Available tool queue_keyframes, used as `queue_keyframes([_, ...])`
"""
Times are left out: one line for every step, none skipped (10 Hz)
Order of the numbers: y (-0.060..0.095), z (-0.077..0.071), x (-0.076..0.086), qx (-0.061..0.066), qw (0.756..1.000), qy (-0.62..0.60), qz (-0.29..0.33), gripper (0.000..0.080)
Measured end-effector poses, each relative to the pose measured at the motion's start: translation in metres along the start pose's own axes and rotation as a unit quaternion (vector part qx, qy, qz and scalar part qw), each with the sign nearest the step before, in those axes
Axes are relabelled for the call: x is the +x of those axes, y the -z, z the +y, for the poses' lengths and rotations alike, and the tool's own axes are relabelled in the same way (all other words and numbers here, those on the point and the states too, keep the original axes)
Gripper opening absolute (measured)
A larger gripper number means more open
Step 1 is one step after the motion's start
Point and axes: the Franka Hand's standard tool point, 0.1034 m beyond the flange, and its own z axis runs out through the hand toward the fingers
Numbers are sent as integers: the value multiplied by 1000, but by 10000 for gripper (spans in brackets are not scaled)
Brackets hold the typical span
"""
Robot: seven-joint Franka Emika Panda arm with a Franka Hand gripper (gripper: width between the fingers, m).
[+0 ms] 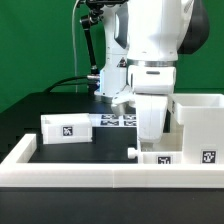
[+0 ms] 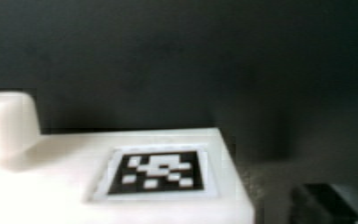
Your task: Assemble drawer
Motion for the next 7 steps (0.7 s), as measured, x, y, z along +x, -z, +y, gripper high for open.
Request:
queue_keyframes([4, 1, 0, -1, 1000, -1, 0, 615])
queue_keyframes([12, 3, 0, -2, 1000, -3, -1, 615])
queue_keyframes([22, 5, -1, -2, 1000, -6, -2, 644])
queue_keyframes([31, 6, -2, -1, 1000, -7, -3, 648])
queue_keyframes([36, 9, -6, 4, 1000, -10, -6, 648])
queue_keyframes([42, 13, -11, 4, 1000, -12, -7, 649])
queue_keyframes([48, 20, -20, 3, 1000, -9, -9, 649])
